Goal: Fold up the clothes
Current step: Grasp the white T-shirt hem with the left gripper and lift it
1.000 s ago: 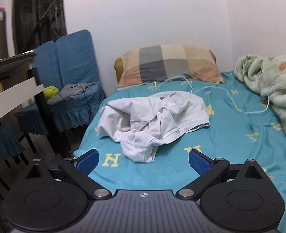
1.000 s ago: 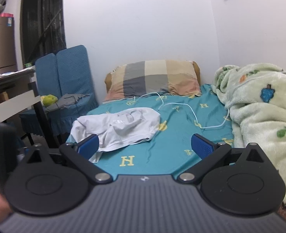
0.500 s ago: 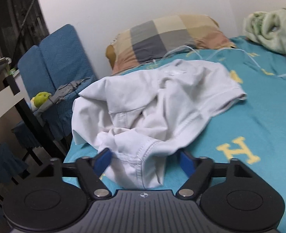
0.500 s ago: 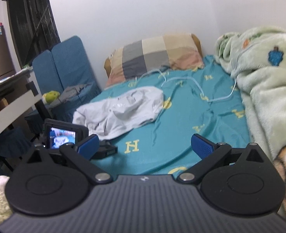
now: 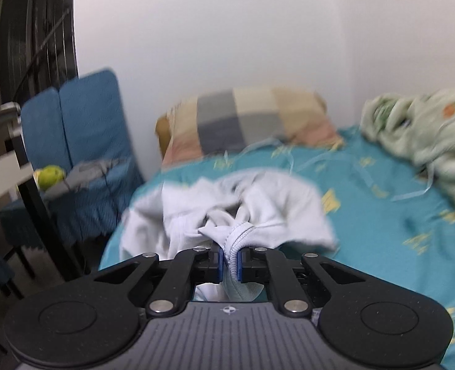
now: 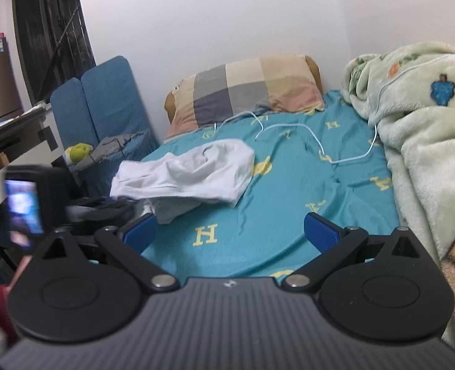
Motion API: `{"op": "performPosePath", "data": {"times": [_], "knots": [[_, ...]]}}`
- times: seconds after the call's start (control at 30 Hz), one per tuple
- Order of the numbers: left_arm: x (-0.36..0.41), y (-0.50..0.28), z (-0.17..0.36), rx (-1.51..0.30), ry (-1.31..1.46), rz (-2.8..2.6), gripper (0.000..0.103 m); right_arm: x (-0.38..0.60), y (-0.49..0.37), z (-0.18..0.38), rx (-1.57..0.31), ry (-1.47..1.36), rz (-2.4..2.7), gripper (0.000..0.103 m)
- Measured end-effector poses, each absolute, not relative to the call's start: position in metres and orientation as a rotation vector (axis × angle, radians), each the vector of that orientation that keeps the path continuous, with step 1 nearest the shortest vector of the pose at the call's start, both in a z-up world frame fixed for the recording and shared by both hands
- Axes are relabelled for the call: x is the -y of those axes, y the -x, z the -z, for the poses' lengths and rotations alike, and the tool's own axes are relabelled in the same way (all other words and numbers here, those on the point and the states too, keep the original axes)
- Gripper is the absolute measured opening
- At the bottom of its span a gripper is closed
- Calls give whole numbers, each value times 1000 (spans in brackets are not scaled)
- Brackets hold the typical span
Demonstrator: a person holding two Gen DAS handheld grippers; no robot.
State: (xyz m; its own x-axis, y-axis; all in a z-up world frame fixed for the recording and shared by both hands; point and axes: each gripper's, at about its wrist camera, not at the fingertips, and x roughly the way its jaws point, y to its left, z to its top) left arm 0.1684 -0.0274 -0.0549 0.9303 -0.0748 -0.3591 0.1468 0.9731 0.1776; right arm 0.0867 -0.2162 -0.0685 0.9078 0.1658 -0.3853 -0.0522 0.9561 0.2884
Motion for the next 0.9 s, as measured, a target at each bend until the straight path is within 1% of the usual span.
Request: {"op": "performPosePath", "data": {"times": [0.13,0.23,0.43,0.63,0.9], "knots": [[22,-114,21,-324,-193,180,8,210,-84,71,-424,-275,-143,103],[10,-71,2,-343,-145,223,8,198,-83,79,-453,-278,-182,103],[-30,-9,-10,-396,18,260,8,175,-82,95,-513,-284,-260,103],[-57,4,-5,-403,156,239,8,160,-101,114,-547,-305,-287,103],[-73,-12,-2,-388,232,206,9,154,-146,146,-587,-352,-268,103]]}}
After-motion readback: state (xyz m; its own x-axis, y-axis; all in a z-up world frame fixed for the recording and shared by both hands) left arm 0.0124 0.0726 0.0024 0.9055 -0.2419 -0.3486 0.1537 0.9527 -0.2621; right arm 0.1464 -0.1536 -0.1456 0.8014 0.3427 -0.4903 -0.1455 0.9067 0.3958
